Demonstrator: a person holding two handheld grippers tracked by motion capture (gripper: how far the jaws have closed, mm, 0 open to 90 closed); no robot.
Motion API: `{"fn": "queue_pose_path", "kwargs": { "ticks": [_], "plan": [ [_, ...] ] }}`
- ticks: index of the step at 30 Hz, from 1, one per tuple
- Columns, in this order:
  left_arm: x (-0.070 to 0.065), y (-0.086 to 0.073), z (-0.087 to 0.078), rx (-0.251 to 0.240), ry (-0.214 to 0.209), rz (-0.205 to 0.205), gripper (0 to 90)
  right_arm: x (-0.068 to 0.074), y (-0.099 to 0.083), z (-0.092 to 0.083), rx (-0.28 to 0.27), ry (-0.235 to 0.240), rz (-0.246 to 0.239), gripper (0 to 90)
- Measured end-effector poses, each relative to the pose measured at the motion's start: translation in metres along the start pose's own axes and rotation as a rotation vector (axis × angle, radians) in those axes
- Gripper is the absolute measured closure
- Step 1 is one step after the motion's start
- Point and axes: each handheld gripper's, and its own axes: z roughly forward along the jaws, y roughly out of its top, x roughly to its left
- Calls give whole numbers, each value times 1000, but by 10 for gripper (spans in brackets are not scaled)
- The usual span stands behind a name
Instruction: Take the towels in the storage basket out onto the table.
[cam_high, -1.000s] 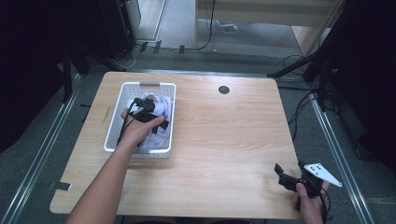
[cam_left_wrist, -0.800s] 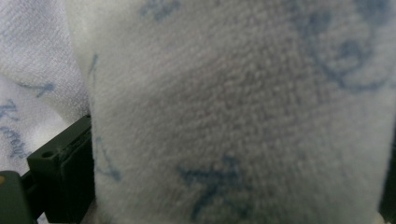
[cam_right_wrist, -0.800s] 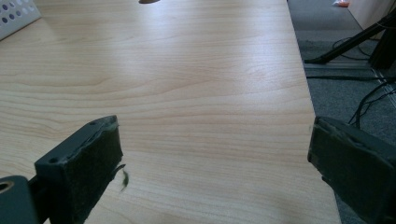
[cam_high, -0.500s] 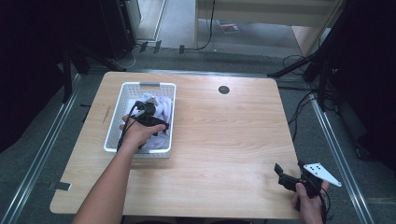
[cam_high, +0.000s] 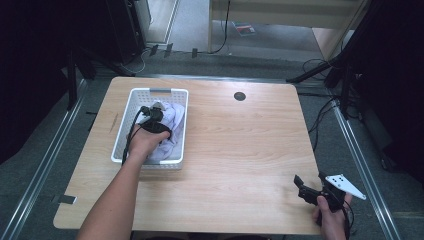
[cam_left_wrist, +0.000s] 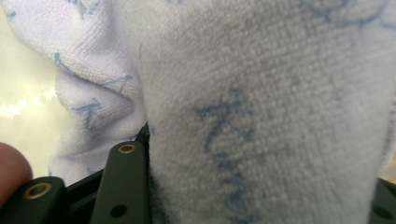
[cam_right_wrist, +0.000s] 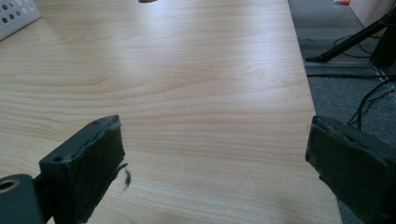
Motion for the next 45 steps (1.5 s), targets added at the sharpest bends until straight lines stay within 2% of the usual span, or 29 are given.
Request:
{"fn": "queue_pose_path", "kwargs": {
  "ticks": [2, 8, 11, 19, 23, 25, 27, 28, 30, 34, 39, 45],
  "plan": [
    [1, 1, 0, 3, 0, 6, 528, 0, 0, 0, 0, 2, 2, 42],
    [4, 2, -7, 1, 12, -8, 543, -1, 0, 0, 1, 3, 4, 42],
    [11, 3, -17, -9, -5, -23, 543, -1, 0, 0, -1, 7, 8, 42],
    [17, 5, -41, -22, -8, -36, 543, -1, 0, 0, 3, 8, 7, 42],
    [15, 9, -54, -27, -11, -23, 542, -2, 0, 1, 4, 8, 6, 42],
    [11, 16, -69, -45, -16, -13, 541, -2, 1, 1, 7, 9, 9, 42],
    [9, 18, -73, -52, -13, -6, 541, -2, 1, 1, 7, 9, 8, 43],
    [6, 21, -82, -55, -10, 4, 541, -2, 1, 1, 6, 7, 10, 43],
    [4, 24, -90, -62, -4, 14, 541, -2, 1, 1, 6, 7, 10, 43],
    [2, 28, -103, -86, 2, -1, 538, -2, 1, 1, 7, 7, 13, 43],
    [1, 32, -114, -96, -8, -1, 535, -2, 1, 1, 7, 9, 12, 43],
    [-7, 36, -117, -101, -2, 6, 533, -2, 1, 1, 5, 8, 7, 43]
  ]
}}
